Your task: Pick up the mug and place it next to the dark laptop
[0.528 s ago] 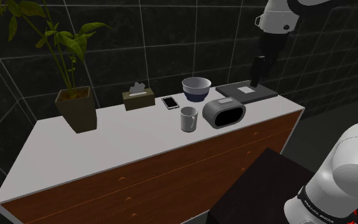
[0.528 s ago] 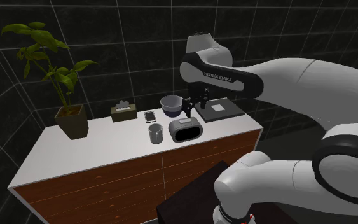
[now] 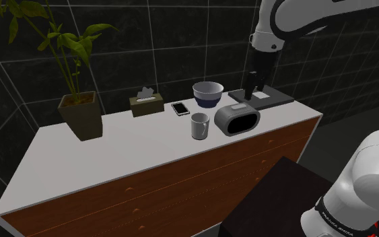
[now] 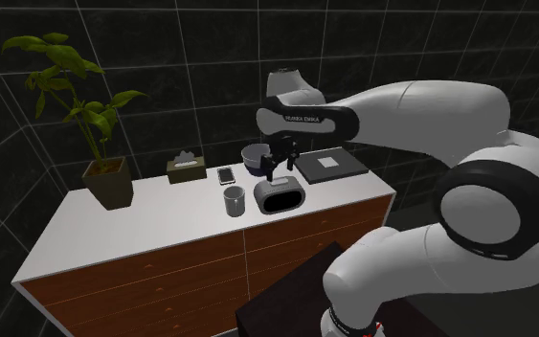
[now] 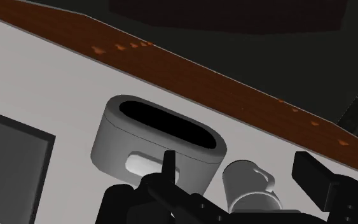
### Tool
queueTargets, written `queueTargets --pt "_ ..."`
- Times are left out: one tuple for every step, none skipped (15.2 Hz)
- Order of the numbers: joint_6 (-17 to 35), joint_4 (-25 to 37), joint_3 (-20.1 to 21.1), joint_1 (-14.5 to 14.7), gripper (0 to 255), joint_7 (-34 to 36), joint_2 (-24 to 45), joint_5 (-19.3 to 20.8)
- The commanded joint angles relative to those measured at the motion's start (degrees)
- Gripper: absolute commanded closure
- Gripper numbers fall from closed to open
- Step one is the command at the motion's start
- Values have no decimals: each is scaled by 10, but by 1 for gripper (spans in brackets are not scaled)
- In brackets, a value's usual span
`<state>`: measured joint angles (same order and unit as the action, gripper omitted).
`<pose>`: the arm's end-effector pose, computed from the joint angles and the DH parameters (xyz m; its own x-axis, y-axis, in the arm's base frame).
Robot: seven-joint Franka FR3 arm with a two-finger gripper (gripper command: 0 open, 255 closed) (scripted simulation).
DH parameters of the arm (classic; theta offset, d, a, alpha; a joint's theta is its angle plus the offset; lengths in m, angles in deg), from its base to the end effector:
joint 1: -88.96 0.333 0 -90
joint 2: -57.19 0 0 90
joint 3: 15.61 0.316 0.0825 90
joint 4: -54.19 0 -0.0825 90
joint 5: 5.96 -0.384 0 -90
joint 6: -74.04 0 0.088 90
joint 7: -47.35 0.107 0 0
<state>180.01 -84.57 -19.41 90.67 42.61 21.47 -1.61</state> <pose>0.3684 -0.0224 0.5285 0.9959 0.0775 0.0470 0.0757 -0.9964 0.0393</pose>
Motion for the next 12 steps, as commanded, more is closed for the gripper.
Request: queueTargets --pt "36 4 -1 6 0 2 38 -9" --pt "53 7 -2 8 0 2 58 -13" --pt "70 11 -3 10 0 1 78 -17" --pt "87 16 -4 13 0 0 99 -21" --pt "102 22 -5 15 0 -2 119 -26" --pt "118 28 -6 18 0 -3 140 -31" --pt "133 35 -6 20 0 -5 161 -36" --pt "147 43 -7 23 0 -7 183 -41" --pt "160 51 -8 25 0 -10 204 -47" --pt "173 61 -8 28 0 -12 226 -53" --pt "185 71 -9 30 0 -15 247 -60" --pt "196 82 -9 32 0 -19 269 -66"
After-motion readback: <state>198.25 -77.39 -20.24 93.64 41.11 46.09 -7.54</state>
